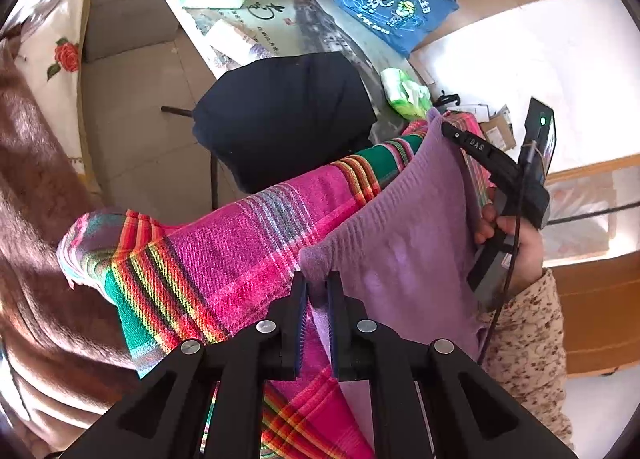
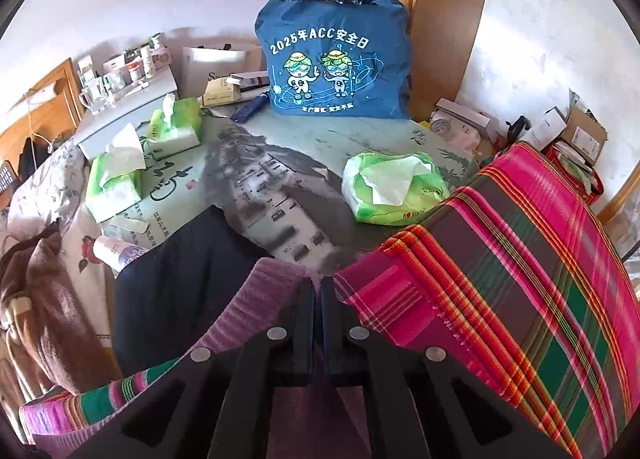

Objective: Fold clothes

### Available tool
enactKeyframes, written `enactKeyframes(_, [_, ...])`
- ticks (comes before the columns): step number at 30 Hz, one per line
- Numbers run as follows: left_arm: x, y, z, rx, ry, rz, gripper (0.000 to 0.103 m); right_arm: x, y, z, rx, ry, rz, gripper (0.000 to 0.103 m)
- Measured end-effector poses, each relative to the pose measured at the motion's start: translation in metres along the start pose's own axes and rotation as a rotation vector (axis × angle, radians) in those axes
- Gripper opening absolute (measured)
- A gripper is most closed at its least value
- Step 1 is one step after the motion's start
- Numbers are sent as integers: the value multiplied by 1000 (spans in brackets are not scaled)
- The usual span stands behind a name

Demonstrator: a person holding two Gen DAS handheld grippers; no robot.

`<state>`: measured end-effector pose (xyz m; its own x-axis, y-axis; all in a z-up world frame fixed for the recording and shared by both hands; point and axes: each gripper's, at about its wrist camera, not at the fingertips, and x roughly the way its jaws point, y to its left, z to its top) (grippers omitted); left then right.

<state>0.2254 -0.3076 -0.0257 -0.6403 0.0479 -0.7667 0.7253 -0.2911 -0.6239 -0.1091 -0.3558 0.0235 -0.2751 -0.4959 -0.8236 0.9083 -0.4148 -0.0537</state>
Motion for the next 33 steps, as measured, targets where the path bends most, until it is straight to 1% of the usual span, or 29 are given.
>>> enactKeyframes(1, [0, -1, 0, -1, -2, 4, 12, 0, 0, 0, 1, 2, -8, 5])
enactKeyframes(2, [1, -1, 0, -1, -4, 7, 13, -2, -2, 0, 17, 8, -6, 7])
enactKeyframes(4, [1, -3, -1, 13, -6, 14, 13, -8, -11, -2, 63, 18, 19, 9])
enactKeyframes(6, [0, -5, -2, 28, -4, 22, 15, -24, -24, -7, 117, 7, 34, 12])
enactKeyframes(10, [-7, -1, 0, 28, -2, 38, 21, -65, -51, -21, 168, -38, 38, 12])
enactKeyframes(11, [-10, 1, 0, 27, -2, 39, 23, -82, -61, -29, 183, -55, 31, 12])
enactKeyframes(14, [-27, 5, 5, 45, -39, 54, 23, -133, -87, -51, 222, -87, -18, 13])
enactKeyframes(15, [-33, 5, 7, 52, -48, 51, 27, -149, -96, -58, 235, -97, -34, 13])
enactKeyframes(16, [-40, 5, 10, 62, -58, 50, 28, -166, -105, -65, 247, -106, -51, 13])
enactKeyframes(17, [-47, 2, 13, 83, -65, 56, 33, -187, -115, -74, 262, -114, -73, 15])
enactKeyframes(18, [-54, -2, 17, 109, -71, 64, 35, -207, -123, -81, 273, -122, -100, 16])
enactKeyframes(19, [-61, -7, 21, 134, -78, 74, 35, -227, -128, -87, 279, -133, -133, 17])
enactKeyframes(21, [-78, -26, 29, 209, -96, 86, 35, -266, -139, -98, 287, -153, -203, 17])
enactKeyframes(23, [-93, -45, 35, 267, -116, 74, 36, -301, -148, -104, 302, -169, -258, 17])
enactKeyframes(24, [-99, -58, 37, 310, -121, 72, 38, -321, -152, -107, 318, -178, -276, 17])
enactKeyframes(25, [-105, -74, 40, 364, -125, 74, 38, -341, -157, -109, 330, -190, -296, 17])
enactKeyframes(28, [-120, -124, 47, 495, -183, 103, 39, -396, -169, -113, 342, -242, -396, 18])
enactKeyframes(29, [-123, -138, 49, 523, -187, 100, 39, -415, -173, -115, 355, -267, -418, 18])
enactKeyframes(30, [-125, -152, 51, 551, -191, 97, 40, -430, -176, -118, 365, -289, -422, 18])
enactKeyframes(31, [-126, -168, 55, 583, -175, 87, 40, -441, -179, -120, 368, -303, -417, 20])
enactKeyframes(32, [-123, -187, 59, 624, -160, 87, 42, -448, -184, -122, 367, -297, -428, 23])
enactKeyframes(33, [-119, -208, 62, 670, -150, 93, 43, -454, -189, -124, 364, -281, -450, 24])
